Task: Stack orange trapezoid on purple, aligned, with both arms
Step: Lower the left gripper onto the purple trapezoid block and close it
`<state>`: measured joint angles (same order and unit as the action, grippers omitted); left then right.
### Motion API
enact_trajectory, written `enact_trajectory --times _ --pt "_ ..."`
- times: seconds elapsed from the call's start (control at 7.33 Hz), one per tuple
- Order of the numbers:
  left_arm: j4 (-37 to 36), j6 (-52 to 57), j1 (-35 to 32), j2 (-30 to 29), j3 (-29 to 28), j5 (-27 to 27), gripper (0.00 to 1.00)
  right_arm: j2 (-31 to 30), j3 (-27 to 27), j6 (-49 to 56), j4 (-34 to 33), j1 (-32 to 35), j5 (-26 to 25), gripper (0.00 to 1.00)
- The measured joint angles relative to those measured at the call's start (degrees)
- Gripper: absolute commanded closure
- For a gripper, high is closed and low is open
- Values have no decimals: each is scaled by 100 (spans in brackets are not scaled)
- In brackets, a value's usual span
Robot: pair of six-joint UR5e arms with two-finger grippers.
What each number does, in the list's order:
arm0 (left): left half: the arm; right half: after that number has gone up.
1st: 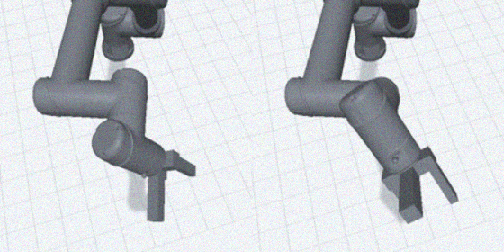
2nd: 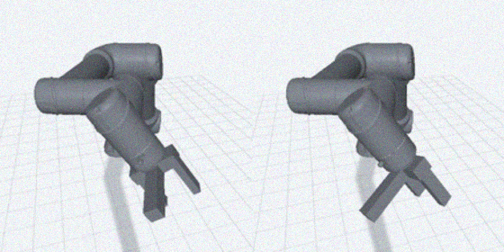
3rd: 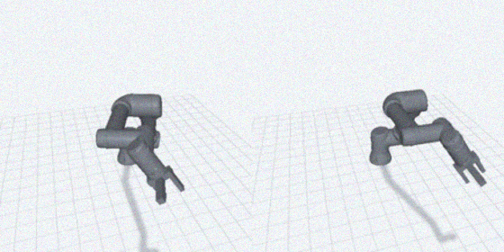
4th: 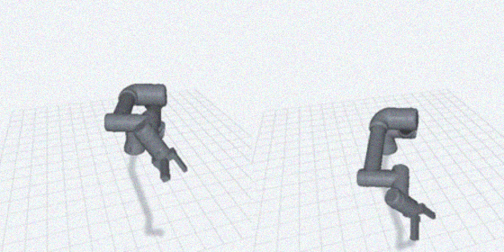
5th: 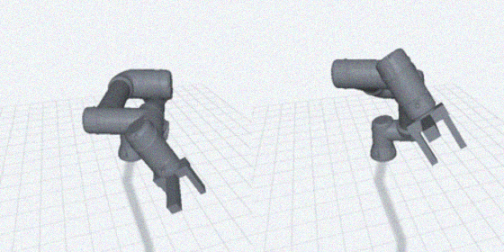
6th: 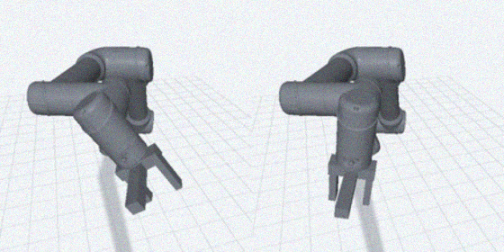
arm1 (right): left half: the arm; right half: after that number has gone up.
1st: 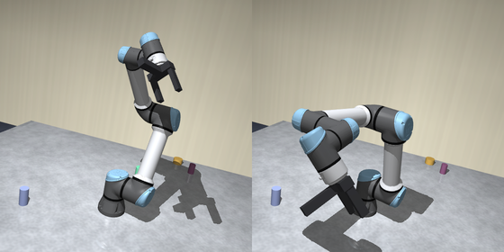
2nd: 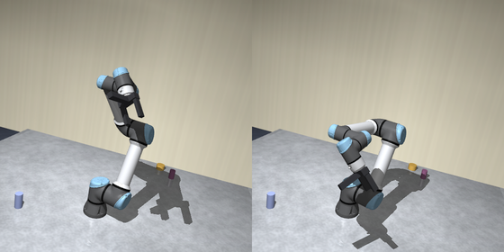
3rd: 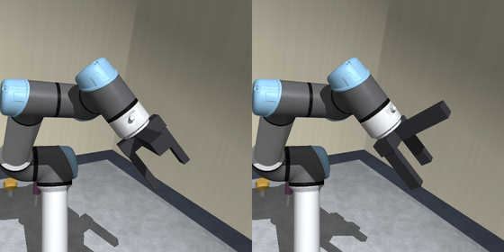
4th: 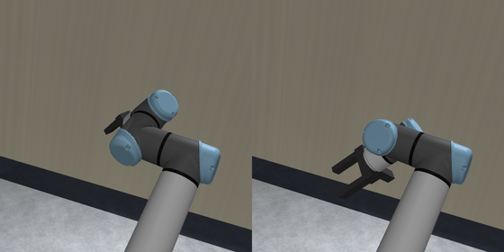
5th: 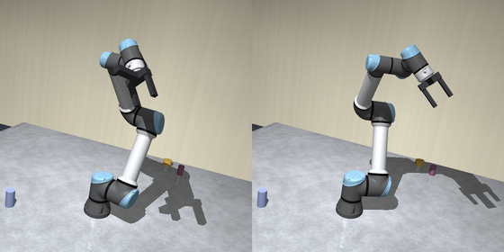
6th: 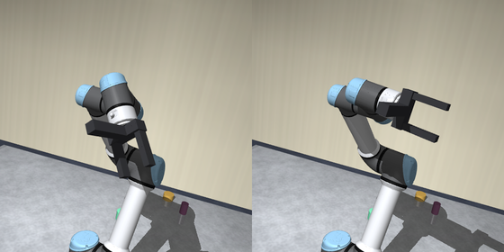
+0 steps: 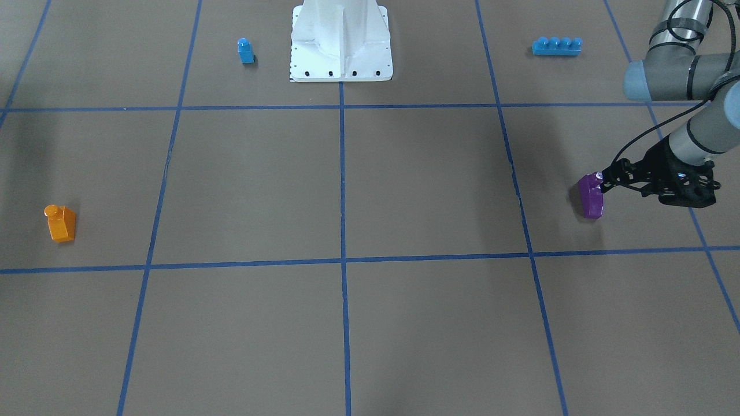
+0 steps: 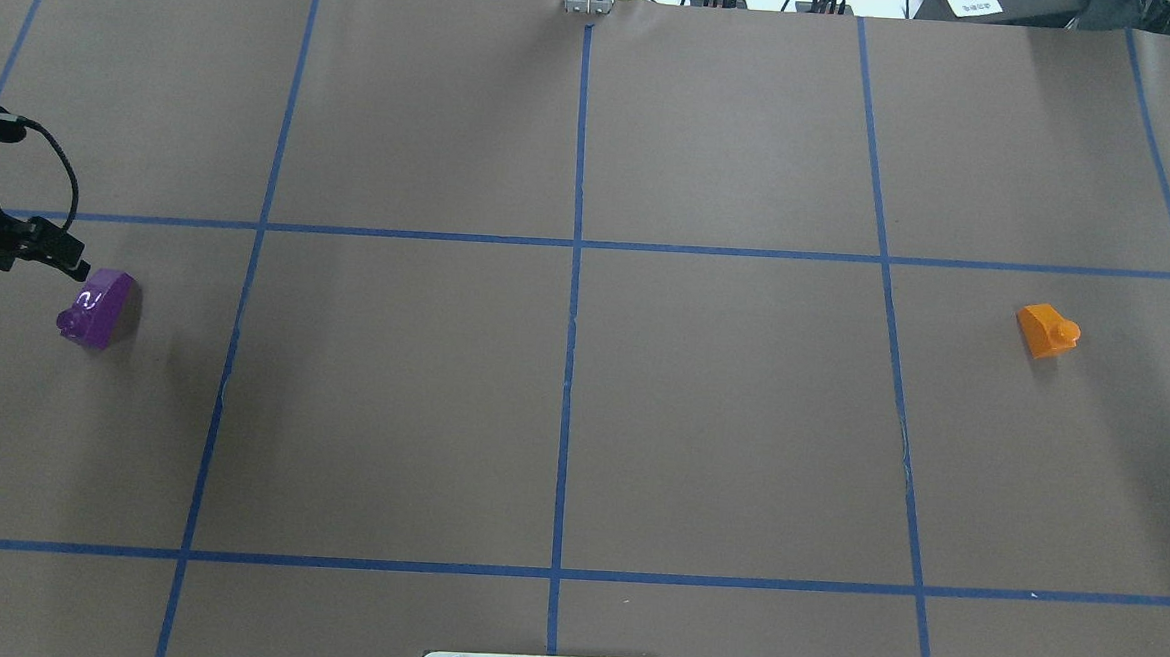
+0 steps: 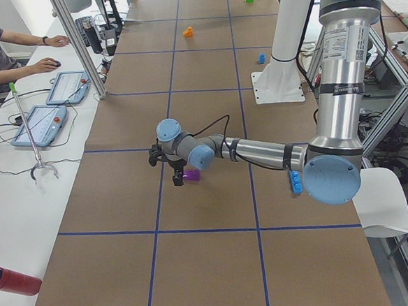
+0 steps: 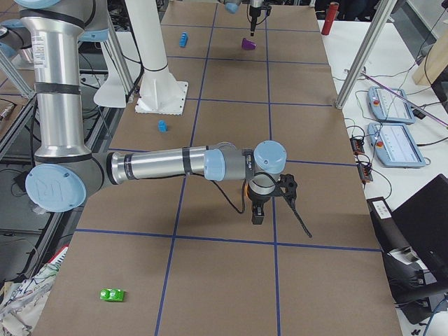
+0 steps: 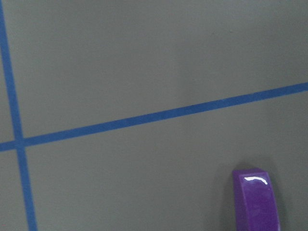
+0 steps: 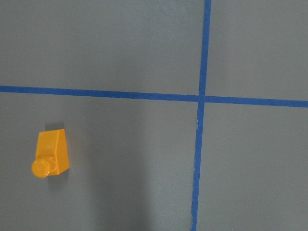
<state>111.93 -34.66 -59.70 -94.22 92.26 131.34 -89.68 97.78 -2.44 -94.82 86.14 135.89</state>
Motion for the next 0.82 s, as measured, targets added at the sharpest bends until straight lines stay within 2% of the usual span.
enact_trajectory --times 0.14,0.27,0.41,0.55,0.82 --pt "9 -150 219 -11 1 -100 0 -14 -13 11 73 0 -1 0" --pt "12 -213 424 -12 -15 -268 14 -19 -21 21 104 -3 -1 0" --pt "11 -226 568 -11 -41 -370 48 -19 -26 28 116 -6 -1 0" --pt "7 -222 639 -7 -64 -412 99 -18 -29 31 119 -7 -1 0" --pt "-31 -231 682 5 -75 -400 100 -15 -31 33 121 -9 4 0"
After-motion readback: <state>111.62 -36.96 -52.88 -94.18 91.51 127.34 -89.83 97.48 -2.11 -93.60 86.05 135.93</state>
